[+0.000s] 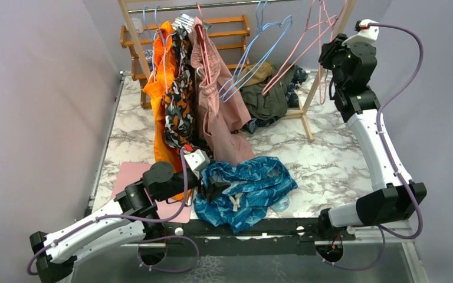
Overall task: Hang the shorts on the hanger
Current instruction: Pick up the hanger from the clothesline.
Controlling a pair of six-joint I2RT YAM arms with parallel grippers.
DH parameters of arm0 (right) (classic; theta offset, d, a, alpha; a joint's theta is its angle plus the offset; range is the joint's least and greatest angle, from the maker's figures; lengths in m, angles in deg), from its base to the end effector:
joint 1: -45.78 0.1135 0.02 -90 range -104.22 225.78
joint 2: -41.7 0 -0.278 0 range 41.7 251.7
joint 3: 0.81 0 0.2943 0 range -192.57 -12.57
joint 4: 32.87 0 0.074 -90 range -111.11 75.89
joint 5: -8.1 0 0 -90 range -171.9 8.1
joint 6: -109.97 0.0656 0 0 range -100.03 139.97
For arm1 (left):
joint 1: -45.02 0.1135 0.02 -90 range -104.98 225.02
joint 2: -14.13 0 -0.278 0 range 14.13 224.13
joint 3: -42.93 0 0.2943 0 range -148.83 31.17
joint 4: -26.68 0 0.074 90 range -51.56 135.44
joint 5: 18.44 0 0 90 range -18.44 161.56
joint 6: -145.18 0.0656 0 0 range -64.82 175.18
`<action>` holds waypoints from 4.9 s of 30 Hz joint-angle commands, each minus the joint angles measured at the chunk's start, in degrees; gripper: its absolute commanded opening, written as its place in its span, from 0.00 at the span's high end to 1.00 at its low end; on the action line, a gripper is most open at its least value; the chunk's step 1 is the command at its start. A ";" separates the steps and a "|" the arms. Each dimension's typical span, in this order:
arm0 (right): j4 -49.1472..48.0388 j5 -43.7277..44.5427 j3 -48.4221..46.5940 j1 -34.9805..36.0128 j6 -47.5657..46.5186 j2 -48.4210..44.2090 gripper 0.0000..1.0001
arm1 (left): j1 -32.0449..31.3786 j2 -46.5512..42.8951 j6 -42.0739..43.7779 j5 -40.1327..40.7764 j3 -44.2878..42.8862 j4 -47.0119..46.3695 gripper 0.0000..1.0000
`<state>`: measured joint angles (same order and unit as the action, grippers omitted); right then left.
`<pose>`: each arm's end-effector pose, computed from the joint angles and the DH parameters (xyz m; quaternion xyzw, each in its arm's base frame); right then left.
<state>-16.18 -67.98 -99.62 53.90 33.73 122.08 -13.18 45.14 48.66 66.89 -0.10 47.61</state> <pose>0.3887 0.0395 0.4848 0.1209 0.6860 0.0524 0.7155 0.1047 -0.1790 0.2964 0.3548 0.6718 -0.3738 0.5321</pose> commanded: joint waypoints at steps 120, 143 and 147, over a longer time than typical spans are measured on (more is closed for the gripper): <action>0.34 -24.24 -2.59 1.61 8.52 -0.70 0.99 | 0.27 -0.95 0.81 0.10 -1.34 -0.03 0.01; 4.33 -10.59 -3.05 2.51 7.06 -5.26 0.99 | 0.27 -0.68 0.69 -0.19 -1.43 0.16 0.01; 4.85 -8.64 -3.03 2.47 6.94 -4.82 0.99 | 0.27 -0.82 0.72 -0.17 -1.43 0.16 0.01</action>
<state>-10.98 -81.38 -101.52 56.26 41.49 118.06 -13.18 44.68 48.83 66.21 -0.10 47.96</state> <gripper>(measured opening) 0.023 0.990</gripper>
